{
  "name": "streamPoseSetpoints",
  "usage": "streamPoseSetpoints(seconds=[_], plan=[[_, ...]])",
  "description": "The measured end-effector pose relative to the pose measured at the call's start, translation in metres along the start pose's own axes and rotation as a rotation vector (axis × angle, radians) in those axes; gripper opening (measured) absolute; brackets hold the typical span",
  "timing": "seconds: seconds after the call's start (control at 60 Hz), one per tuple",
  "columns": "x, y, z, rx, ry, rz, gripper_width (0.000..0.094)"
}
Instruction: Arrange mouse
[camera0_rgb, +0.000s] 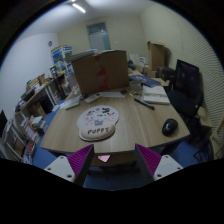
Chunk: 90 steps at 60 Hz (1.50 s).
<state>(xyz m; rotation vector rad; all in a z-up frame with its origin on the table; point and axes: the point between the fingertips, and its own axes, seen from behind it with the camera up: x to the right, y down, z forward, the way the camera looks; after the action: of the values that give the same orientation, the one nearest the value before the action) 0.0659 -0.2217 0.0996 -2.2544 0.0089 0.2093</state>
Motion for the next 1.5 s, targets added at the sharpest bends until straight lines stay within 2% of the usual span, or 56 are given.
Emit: streamPoseSetpoints(seconds=[0.1, 0.25, 0.367, 0.517, 0.683, 0.867, 0.9, 1.133, 1.233, 1.25, 1.3, 1.383, 1.5], plan=[[0.015, 0.003, 0.001, -0.004, 0.053, 0.030, 0.0832], [0.045, -0.001, -0.010, 0.040, 0.109, 0.049, 0.0833], [0.092, -0.004, -0.005, 0.063, 0.130, 0.051, 0.0835], [0.162, 0.004, 0.021, 0.039, 0.158, 0.061, 0.0831], [0.224, 0.007, 0.064, 0.018, 0.139, 0.042, 0.0835], [0.245, 0.007, 0.116, -0.005, 0.086, -0.002, 0.0844], [0.247, -0.003, 0.123, 0.027, 0.081, -0.028, 0.0826], [0.242, -0.034, 0.166, 0.067, 0.072, -0.110, 0.0832], [0.240, -0.048, 0.183, 0.097, 0.085, -0.102, 0.0789], [0.241, -0.049, 0.184, 0.103, 0.089, -0.097, 0.0829], [0.242, -0.053, 0.189, 0.122, 0.109, -0.076, 0.0556], [0.243, -0.051, 0.190, 0.123, 0.154, -0.029, 0.0494], [0.243, -0.050, 0.187, 0.079, 0.204, 0.035, 0.0416]])
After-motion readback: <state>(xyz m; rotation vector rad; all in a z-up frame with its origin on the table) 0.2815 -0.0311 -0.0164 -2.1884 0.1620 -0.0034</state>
